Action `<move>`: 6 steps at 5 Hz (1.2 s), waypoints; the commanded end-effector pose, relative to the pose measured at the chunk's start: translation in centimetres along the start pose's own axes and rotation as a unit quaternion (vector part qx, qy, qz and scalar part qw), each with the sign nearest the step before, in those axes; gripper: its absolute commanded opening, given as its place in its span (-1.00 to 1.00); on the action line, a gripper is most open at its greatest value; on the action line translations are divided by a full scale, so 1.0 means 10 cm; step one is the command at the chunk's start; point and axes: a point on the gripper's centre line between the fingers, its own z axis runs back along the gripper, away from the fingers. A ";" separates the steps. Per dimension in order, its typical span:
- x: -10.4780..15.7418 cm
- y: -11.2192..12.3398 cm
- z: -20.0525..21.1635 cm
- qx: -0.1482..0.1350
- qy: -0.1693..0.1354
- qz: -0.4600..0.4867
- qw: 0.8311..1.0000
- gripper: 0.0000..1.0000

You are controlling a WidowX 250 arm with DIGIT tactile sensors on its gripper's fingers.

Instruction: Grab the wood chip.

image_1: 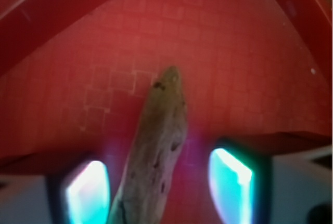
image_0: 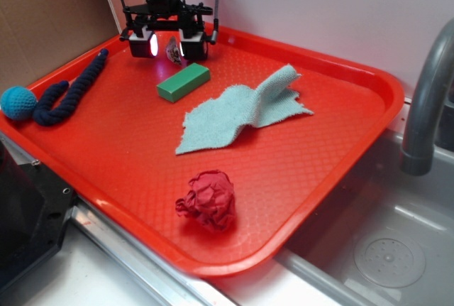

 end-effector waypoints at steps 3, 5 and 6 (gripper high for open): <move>-0.90 0.14 1.09 -0.024 -0.058 -0.211 0.975 -1.00; -1.31 0.22 1.37 0.002 -0.023 -0.350 0.936 -1.00; -1.35 0.17 1.49 -0.017 -0.038 -0.354 0.934 -1.00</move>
